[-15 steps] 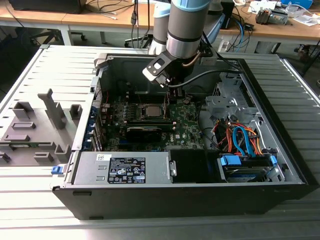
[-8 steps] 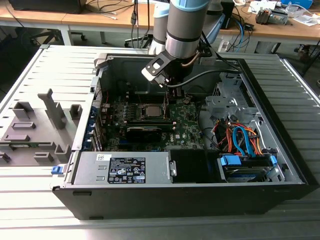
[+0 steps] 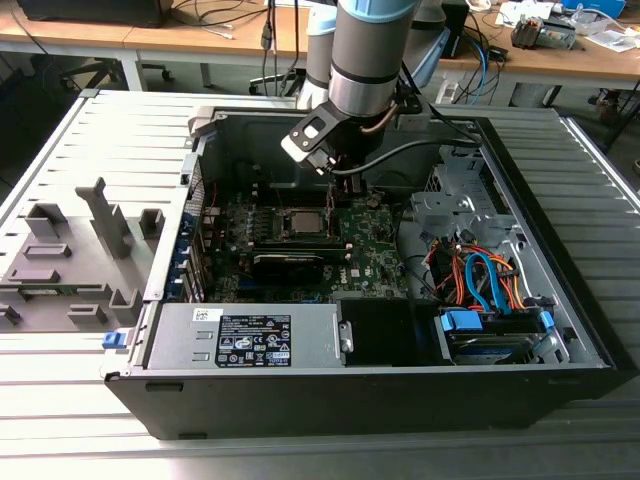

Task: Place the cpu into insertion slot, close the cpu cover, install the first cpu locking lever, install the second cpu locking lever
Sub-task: 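Close the cpu cover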

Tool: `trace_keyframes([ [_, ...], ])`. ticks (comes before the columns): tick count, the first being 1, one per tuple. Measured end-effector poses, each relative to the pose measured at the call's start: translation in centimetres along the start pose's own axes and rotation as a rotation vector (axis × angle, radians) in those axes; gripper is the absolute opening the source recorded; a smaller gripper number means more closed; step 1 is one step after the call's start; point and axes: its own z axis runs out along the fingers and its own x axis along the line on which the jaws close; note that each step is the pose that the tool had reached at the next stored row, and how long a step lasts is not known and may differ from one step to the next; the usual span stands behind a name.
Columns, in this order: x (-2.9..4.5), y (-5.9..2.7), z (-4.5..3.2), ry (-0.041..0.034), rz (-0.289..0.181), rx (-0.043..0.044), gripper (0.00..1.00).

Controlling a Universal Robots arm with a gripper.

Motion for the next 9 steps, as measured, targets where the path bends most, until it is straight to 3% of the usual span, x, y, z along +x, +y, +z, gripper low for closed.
trace_keyframes([
  [9, 0.01, -0.19, 0.00, 0.0000, 0.000, -0.0001, 0.11],
])
